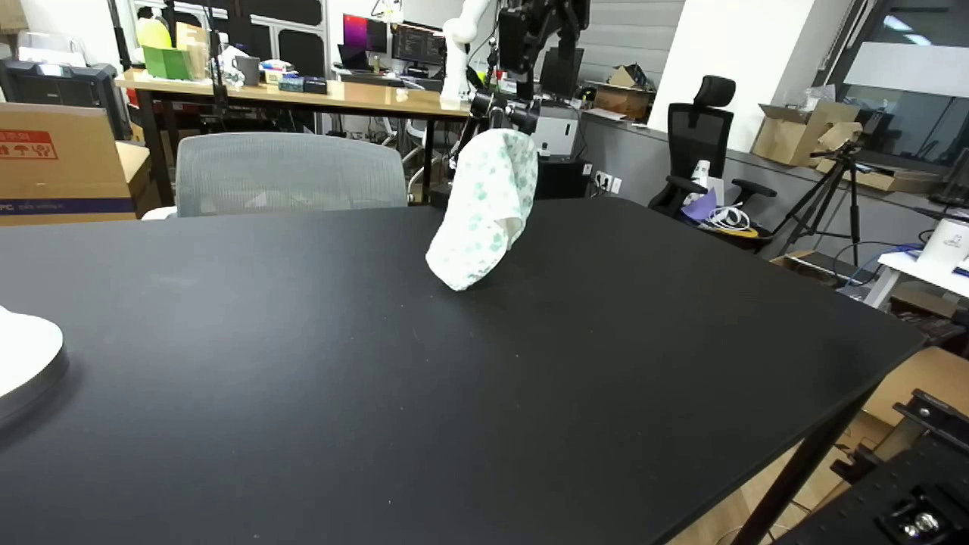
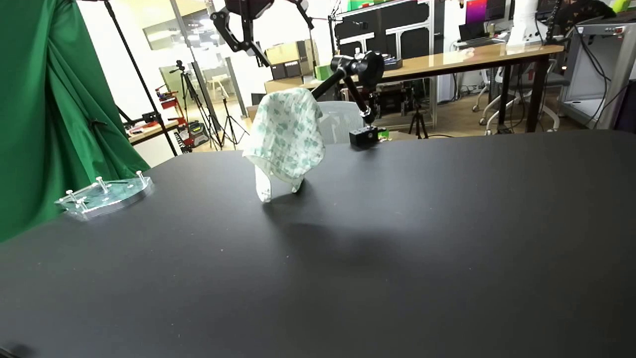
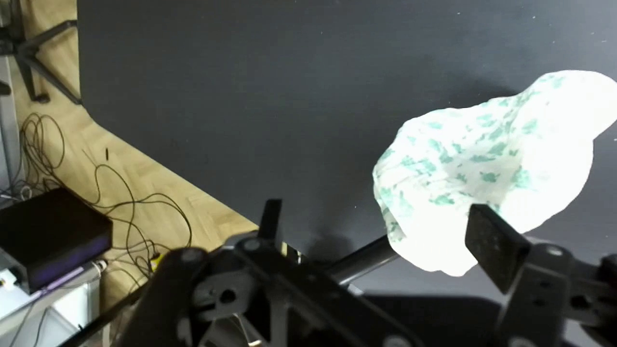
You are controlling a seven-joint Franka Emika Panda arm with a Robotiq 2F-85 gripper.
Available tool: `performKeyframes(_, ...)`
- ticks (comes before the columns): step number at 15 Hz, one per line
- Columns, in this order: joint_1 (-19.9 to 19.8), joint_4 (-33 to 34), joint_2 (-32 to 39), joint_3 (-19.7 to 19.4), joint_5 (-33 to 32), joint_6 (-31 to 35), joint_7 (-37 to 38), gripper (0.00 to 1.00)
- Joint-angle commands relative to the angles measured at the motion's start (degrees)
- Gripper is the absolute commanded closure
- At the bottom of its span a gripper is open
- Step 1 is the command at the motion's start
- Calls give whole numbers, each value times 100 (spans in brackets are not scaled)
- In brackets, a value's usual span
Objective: Hang the white cloth on the black stand
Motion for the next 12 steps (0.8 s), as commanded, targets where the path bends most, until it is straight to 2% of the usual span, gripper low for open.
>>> performKeyframes(1,-3,-590,-522,45,-566,581,-426,0)
performKeyframes(3,-29,-829,-733,93,-394,916,-771,0)
performKeyframes(7,74,-1264,-984,157,1726,1145,-2593,0)
performKeyframes(9,202,-1316,-1053,151,2826,832,-3517,0)
performKeyframes(12,284,-1098,-1193,41,4223,-320,-4797,0)
